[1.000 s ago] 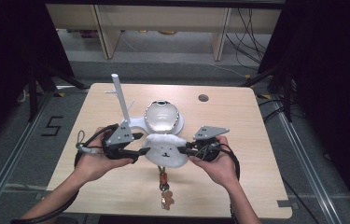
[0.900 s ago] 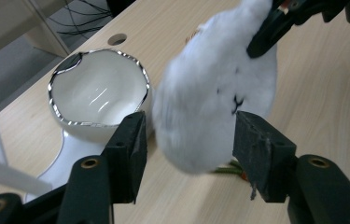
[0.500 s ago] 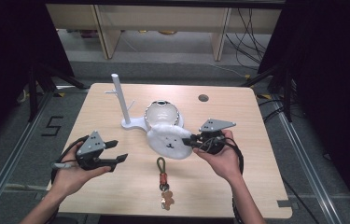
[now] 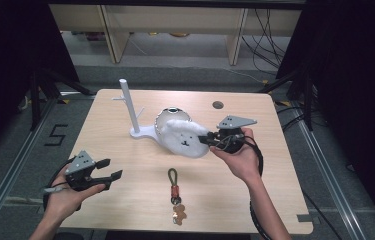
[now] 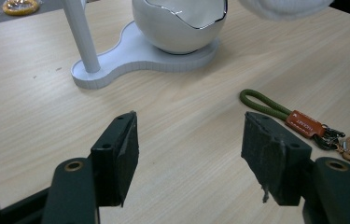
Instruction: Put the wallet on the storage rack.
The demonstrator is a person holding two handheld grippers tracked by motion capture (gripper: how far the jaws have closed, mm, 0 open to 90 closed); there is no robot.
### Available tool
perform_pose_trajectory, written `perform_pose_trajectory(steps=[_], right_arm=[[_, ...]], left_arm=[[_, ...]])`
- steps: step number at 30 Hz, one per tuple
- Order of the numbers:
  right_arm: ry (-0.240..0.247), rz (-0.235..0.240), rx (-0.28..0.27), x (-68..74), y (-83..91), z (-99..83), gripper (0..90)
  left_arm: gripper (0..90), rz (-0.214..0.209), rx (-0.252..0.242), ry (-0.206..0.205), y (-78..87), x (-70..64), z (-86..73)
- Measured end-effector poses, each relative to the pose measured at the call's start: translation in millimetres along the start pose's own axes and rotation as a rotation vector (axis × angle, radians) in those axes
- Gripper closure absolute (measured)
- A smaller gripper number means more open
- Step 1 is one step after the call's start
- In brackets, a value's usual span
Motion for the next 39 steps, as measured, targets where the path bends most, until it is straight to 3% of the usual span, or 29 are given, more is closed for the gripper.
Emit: perform_pose_trajectory(steps=[10, 16, 17, 18, 22, 25, 26, 34, 39], right_arm=[[0.023, -0.039, -0.021, -19.1, -5.1, 20.8, 76.8], [0.005, -0.054, -0.03, -26.4, -14.8, 29.4, 76.8], [0.005, -0.054, -0.03, -26.4, -14.8, 29.4, 76.8], [0.035, -0.043, -0.019, -30.0, -17.6, 31.0, 76.8], [0.017, -0.038, -0.005, -29.8, -23.3, 32.8, 76.8], [0.032, -0.034, -0.006, -32.2, -31.1, 35.6, 76.8], [0.011, -0.031, 0.002, -31.0, -33.4, 35.6, 76.8], [0.012, -0.035, 0.013, -38.5, -58.9, 37.3, 76.5], [0.01, -0.021, 0.047, -41.2, -73.1, 34.4, 76.5]], left_arm=[[35.9, -0.013, 0.019, 0.028, -7.0, -2.6, -16.0], [35.8, -0.012, 0.018, 0.032, -8.0, -1.8, -18.5], [35.8, -0.012, 0.018, 0.032, -8.0, -1.8, -18.5], [35.8, -0.012, 0.019, 0.029, -8.1, -1.8, -18.5], [35.8, -0.013, 0.019, 0.027, -8.5, -1.9, -18.2], [35.7, -0.013, 0.02, 0.031, -8.9, -2.6, -17.9], [35.7, -0.014, 0.02, 0.032, -9.1, -2.9, -17.9], [35.7, -0.027, 0.023, 0.032, -10.0, -4.3, -19.2], [35.7, -0.023, 0.021, 0.041, -9.5, -3.3, -19.6]])
Point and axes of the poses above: each handheld gripper's, and its own axes: y roughly backward along the jaws, z roughly out of its top, x roughly to its left, the point moved 8 cm from there along -y, roughly forward along the jaws, and after that the axes turned 6 degrees about y, right-handed, at the moved point
